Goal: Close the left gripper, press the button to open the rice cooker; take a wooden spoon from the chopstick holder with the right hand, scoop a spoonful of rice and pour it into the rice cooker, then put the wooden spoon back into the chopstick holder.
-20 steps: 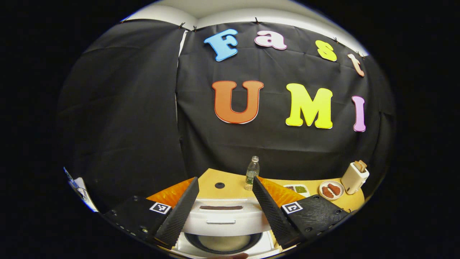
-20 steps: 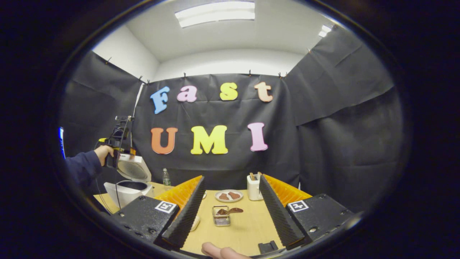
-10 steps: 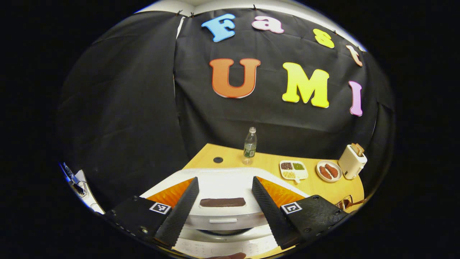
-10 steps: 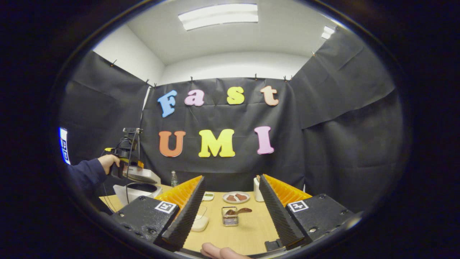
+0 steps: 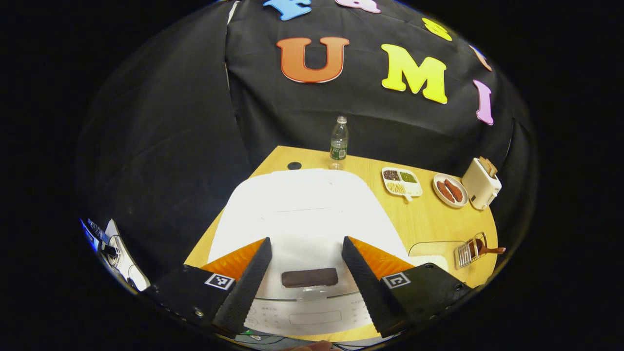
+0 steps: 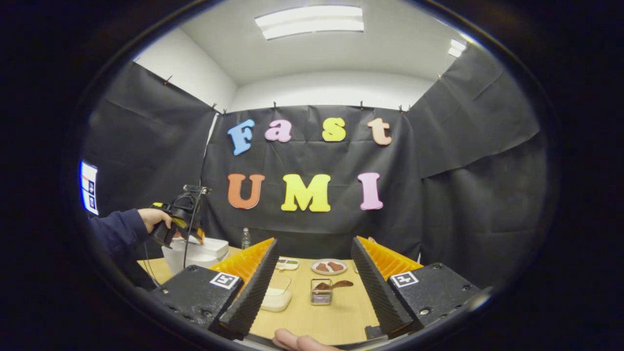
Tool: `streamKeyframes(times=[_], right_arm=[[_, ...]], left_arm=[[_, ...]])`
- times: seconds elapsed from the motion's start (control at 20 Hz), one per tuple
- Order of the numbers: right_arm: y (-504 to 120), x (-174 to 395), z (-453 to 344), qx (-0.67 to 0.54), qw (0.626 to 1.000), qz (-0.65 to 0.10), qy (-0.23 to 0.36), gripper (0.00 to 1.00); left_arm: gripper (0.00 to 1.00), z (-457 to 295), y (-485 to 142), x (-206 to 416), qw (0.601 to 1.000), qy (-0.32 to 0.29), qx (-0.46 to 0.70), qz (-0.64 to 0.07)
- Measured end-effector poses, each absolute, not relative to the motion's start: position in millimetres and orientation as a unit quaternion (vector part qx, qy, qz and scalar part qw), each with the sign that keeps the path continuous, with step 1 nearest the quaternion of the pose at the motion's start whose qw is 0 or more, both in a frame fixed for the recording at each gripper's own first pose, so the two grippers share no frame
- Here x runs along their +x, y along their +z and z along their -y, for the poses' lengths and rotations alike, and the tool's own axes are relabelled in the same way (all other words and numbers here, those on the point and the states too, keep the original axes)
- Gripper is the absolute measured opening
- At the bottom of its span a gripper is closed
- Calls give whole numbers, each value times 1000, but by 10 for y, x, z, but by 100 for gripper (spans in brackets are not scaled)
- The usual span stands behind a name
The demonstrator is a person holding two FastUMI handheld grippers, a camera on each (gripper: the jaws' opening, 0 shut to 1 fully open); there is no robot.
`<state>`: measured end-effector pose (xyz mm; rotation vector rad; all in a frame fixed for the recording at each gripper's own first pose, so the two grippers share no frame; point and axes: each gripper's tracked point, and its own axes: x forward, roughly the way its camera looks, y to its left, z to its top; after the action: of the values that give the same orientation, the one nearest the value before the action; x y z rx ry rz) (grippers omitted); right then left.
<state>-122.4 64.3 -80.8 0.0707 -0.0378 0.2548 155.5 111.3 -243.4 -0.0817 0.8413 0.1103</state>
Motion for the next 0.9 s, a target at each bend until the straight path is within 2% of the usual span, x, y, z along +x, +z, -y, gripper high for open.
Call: streamKeyframes(times=[0.1, 0.45, 0.9], right_arm=[[-824, -1216, -651, 34, 991, 18, 128, 97], [-906, -1203, -735, 25, 991, 7, 132, 98], [-1000, -1152, -823, 18, 990, -6, 139, 98]], left_arm=[[95, -1120, -2473, 1516, 914, 51, -34, -401], [96, -1130, -2484, 1488, 952, 39, -14, -305], [96, -1145, -2501, 1491, 963, 44, -21, -265]])
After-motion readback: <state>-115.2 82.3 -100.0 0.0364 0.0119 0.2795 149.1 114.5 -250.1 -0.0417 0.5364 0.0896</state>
